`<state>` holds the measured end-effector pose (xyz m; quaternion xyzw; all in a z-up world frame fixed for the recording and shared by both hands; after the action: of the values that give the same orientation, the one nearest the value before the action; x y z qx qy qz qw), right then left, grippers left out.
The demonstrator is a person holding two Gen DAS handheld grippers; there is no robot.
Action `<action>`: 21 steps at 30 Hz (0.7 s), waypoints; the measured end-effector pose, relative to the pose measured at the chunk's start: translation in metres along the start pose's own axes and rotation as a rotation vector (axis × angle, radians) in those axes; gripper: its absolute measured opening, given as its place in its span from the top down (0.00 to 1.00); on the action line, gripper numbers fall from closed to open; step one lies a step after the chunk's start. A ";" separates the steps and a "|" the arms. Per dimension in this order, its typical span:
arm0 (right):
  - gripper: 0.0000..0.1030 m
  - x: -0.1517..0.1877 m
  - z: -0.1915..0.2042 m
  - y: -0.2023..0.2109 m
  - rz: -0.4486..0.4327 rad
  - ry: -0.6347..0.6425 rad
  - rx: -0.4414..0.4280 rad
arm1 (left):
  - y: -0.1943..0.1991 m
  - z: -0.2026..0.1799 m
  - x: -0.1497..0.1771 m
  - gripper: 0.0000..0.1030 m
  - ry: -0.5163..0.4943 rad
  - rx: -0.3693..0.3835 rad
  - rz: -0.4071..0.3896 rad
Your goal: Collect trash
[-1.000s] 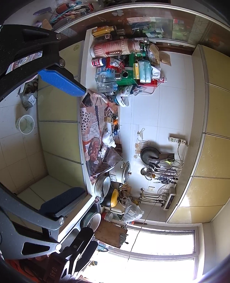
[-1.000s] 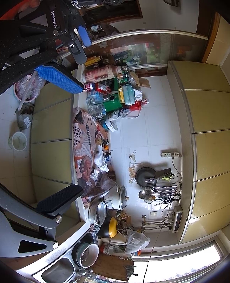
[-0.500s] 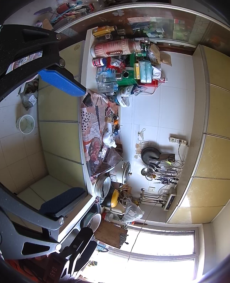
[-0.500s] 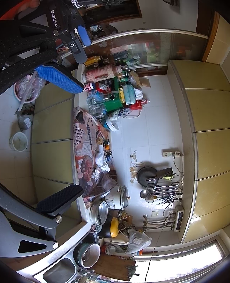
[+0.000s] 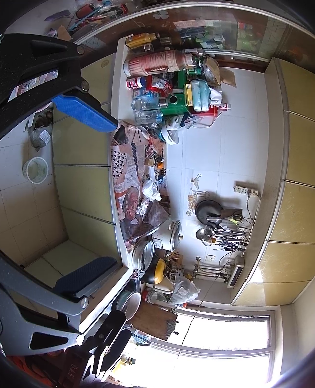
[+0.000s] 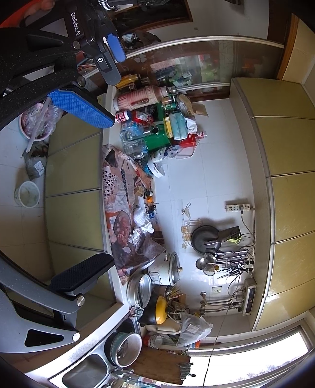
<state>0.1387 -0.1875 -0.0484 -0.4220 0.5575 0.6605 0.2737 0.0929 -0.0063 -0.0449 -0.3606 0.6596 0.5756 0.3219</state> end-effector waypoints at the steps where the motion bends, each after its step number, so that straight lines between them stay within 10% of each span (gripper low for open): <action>1: 0.00 -0.001 -0.001 -0.001 0.003 -0.003 0.001 | -0.002 -0.001 -0.002 0.00 -0.001 0.001 0.003; 21: 0.00 -0.012 -0.060 -0.043 0.079 -0.091 0.057 | -0.078 -0.004 -0.029 0.00 0.045 -0.007 0.110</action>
<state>0.1959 -0.2344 -0.0608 -0.3615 0.5793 0.6730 0.2843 0.1741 -0.0137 -0.0606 -0.3378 0.6834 0.5866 0.2735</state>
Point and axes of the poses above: each gripper's, at about its wrist camera, not at the fingertips, and y roughly against the way its jaws point, z to its left, x to its underside, the point moved 7 cm from there along -y, roughly the way its jaws point, and after that the axes turned 12 degrees about z, right-handed, at the moved point
